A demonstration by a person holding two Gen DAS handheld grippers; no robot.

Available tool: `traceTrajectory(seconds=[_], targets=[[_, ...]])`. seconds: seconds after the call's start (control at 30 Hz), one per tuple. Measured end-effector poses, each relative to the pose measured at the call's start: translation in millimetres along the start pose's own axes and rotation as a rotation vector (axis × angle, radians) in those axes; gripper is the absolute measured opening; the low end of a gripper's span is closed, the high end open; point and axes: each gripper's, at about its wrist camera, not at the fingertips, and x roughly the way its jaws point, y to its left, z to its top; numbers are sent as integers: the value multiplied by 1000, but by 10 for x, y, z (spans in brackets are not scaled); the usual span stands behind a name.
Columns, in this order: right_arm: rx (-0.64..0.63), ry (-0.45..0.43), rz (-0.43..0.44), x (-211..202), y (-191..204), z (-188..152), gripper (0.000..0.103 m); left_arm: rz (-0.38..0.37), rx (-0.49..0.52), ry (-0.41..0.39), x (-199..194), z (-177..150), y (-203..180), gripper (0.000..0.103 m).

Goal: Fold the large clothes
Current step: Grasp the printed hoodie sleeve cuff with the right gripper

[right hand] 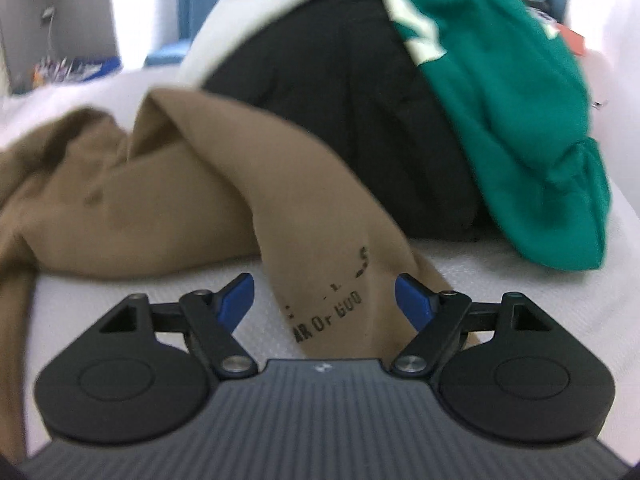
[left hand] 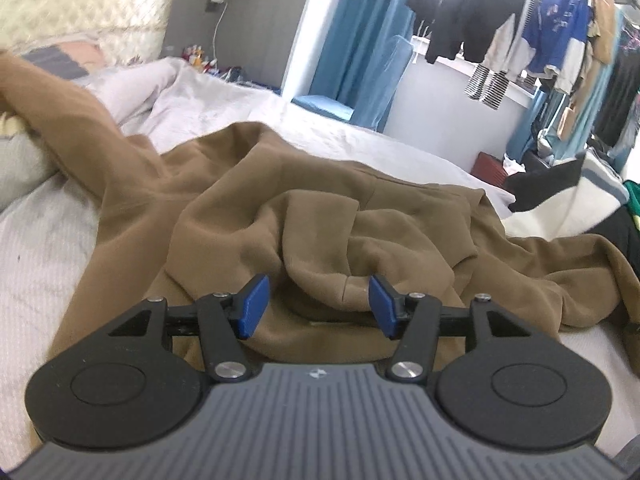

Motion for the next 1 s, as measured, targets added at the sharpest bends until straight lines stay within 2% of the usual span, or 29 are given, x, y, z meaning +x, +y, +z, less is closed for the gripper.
traceTrajectory(seconds=[0.07,0.13,0.17,0.23,0.3,0.43,0.6,0.67,0.83,1.0], targets=[[-49,21,-25,92,-48,-69,76,12,3,11,35,4,-11,61],[-86,32,-66,192,-31,-86,46,28,15,21,80,9,-34,61],[-87,34,-72,199,-39,-79,43,30,18,27,102,11,-46,61],[-74,6,-76,91,-72,-42,23,32,29,38,141,10,-61,61],[-10,-10,-47,-103,-154,26,20,34,29,37,145,13,-56,61],[121,-2,122,-558,-313,233,17,30,0,43,147,49,-6,61],[358,10,430,-1147,-367,504,17,6,-25,20,38,88,40,61],[404,6,519,-1377,-200,612,16,-4,-34,8,-23,107,64,61],[371,-34,656,-1924,338,903,16,-37,-75,-31,-224,161,185,61],[302,-77,762,-2368,1172,1309,16,-65,-149,-84,-428,247,388,61]])
